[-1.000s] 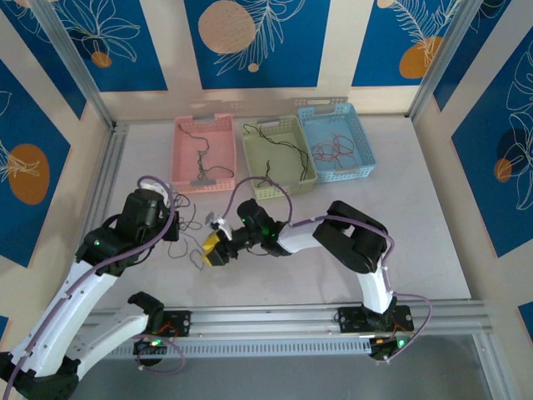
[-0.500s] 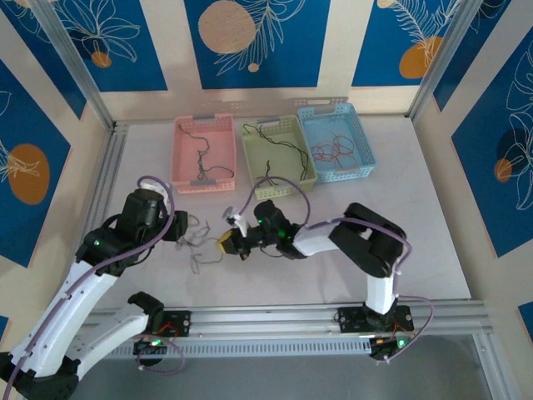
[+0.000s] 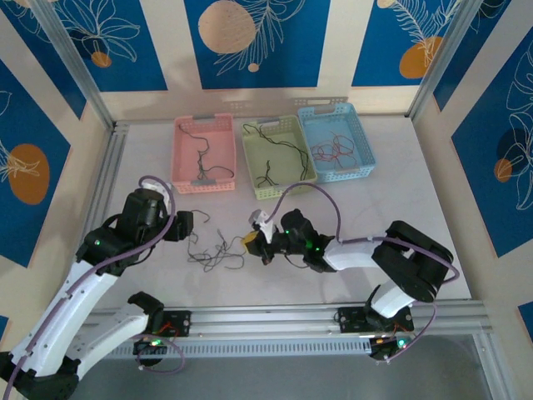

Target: Untangle the cables

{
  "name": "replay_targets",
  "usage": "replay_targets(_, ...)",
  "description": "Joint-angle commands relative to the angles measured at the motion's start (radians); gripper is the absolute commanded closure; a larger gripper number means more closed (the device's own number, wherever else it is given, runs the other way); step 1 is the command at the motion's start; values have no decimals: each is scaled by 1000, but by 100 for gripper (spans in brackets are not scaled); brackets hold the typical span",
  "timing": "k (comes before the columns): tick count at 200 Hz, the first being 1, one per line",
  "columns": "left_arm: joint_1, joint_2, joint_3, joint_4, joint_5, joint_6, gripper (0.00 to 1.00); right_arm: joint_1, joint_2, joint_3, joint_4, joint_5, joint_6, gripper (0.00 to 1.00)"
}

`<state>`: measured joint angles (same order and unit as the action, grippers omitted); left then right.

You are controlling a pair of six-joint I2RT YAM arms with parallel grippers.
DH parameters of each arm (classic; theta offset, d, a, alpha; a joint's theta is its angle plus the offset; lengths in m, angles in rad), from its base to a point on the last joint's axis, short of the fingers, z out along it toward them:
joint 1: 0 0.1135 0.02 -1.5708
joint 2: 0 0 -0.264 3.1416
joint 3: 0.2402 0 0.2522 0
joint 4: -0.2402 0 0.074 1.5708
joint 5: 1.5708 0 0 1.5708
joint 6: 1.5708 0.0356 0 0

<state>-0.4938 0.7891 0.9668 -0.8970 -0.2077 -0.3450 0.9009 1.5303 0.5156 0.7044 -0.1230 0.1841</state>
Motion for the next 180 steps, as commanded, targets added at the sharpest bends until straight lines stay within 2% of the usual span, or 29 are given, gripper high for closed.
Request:
replay_targets(1, 4, 52, -10, 35, 121, 5, 24, -24, -20, 4, 30, 52, -10, 100)
replay_targets(17, 4, 125, 4, 44, 174, -30, 26, -40, -10, -5, 67, 31, 6, 100)
replay_targets(29, 1, 173, 6, 70, 170, -60, 27, -49, -6, -5, 68, 31, 13, 100)
replay_targets(54, -27, 283, 11, 100, 27, -90, 26, -63, 1, -6, 79, 19, 27, 100)
replay_targets(93, -46, 478, -48, 179, -87, -122, 23, -69, -4, -17, 90, 19, 37, 100)
replay_targets(111, -48, 548, -50, 166, -178, -136, 23, -73, -4, -17, 90, 16, 39, 100)
replay_targets(145, -48, 649, -62, 172, -223, -147, 29, -79, -10, -24, 95, 22, 50, 100)
replay_targets(160, -48, 689, -61, 184, -216, -149, 39, -82, -13, -26, 98, 23, 52, 100)
replay_targets(173, -48, 705, -59, 202, -196, -143, 64, -83, -15, -29, 100, 22, 55, 100)
replay_targets(180, -49, 705, -58, 210, -193, -137, 72, -85, -17, -31, 100, 24, 56, 100)
